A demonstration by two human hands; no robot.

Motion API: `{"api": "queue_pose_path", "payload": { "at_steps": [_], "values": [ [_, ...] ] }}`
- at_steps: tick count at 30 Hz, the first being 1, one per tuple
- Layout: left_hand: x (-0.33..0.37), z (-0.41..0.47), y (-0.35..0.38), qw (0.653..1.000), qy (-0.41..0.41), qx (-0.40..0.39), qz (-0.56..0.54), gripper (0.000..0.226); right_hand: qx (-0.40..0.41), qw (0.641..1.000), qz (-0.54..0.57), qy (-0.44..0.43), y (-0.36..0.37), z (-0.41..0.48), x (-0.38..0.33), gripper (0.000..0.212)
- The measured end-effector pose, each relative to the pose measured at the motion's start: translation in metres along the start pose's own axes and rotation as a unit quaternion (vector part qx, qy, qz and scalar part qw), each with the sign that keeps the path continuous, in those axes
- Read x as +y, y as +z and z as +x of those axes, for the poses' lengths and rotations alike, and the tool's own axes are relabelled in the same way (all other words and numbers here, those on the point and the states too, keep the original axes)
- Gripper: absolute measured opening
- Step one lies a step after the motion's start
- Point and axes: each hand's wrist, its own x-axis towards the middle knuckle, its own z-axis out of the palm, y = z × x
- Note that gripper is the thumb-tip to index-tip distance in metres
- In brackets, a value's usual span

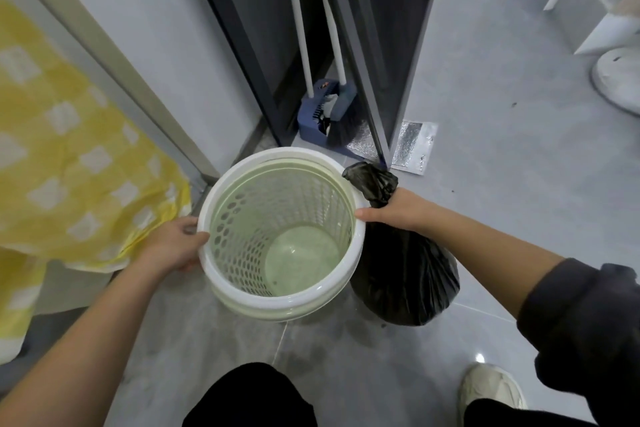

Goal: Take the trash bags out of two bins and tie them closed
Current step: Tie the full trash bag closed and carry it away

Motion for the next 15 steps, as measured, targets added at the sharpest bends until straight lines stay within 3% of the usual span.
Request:
{"api": "queue_pose_path", "payload": {
  "at_steps": [5,9,15],
  "values": [
    [-0.01,0.007,-0.003,0.994,-0.042,-0.057,-0.084,0.035,-0.045,0.998,0.028,0.016,0.005,0.007,0.004,0.091],
    [-0.024,0.012,0.001,0.983,-0.045,-0.092,-0.151,0.045,-0.046,0.998,0.021,0.043,0.007,0.008,0.004,0.071],
    [-0.022,0.031,0.012,0.986,-0.028,-0.003,-0.165,0.047,0.083,0.995,-0.009,0.062,0.019,0.014,-0.003,0.058]
  ]
}}
